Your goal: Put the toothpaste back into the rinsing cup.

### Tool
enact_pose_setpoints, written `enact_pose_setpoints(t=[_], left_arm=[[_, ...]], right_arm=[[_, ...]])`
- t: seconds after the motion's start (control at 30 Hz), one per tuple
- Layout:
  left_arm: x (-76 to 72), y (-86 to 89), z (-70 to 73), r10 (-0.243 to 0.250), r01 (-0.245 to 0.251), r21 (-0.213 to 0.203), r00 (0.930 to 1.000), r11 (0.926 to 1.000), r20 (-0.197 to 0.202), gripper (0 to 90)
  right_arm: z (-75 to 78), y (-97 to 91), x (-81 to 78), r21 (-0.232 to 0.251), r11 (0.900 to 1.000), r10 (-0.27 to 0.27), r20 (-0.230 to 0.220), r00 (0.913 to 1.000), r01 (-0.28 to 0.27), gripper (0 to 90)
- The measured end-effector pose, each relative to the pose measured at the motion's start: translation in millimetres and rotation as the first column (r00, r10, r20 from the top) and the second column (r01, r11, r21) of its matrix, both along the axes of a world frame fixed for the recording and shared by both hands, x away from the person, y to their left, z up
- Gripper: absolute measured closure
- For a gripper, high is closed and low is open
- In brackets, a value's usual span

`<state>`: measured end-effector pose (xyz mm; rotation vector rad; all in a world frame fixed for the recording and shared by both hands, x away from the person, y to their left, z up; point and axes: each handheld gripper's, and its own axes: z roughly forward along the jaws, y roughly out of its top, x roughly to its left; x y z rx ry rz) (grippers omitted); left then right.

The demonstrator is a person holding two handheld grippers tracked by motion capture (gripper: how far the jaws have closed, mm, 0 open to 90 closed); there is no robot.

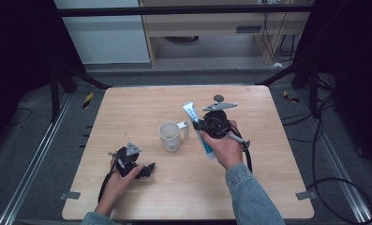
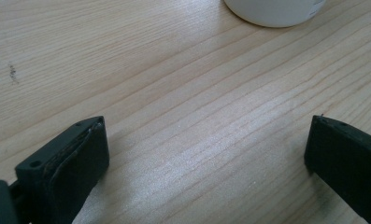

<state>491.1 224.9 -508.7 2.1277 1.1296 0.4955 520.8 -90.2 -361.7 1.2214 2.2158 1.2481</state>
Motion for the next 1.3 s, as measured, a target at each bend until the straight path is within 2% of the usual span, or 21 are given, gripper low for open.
enact_pose_setpoints(t=[0.17,0.37,0.57,1.1,1.3], left_arm=[[-0.2,0.4,0.1,-0.001,0.001,0.004,1.0000,1.0000,0.002,0.0],[-0.3,0.2,-0.1,0.001,-0.001,-0.002,1.0000,1.0000,0.003,0.0],[-0.1,0.3,-0.1,-0.001,0.001,-0.002,1.0000,1.0000,0.003,0.0],[0.0,0.6,-0.1,-0.002,0.002,-0.001,1.0000,1.0000,0.003,0.0],[0.0,0.6,-0.1,-0.002,0.002,-0.001,1.0000,1.0000,0.003,0.0]], right_arm=[[6.2,14.1,-3.1,0.009,1.0000,-0.002,0.034,0.9994,0.002,78.5],[10.2,28.1,-0.3,0.014,0.9999,0.007,0.053,0.9986,-0.007,78.5],[13.1,40.5,11.3,0.050,0.9987,0.003,0.071,0.9975,-0.007,78.6],[18.1,53.8,17.8,0.109,0.9939,-0.028,0.120,0.9924,0.015,78.5],[23.0,53.0,24.1,0.158,0.9873,-0.045,0.154,0.9871,0.021,78.5]])
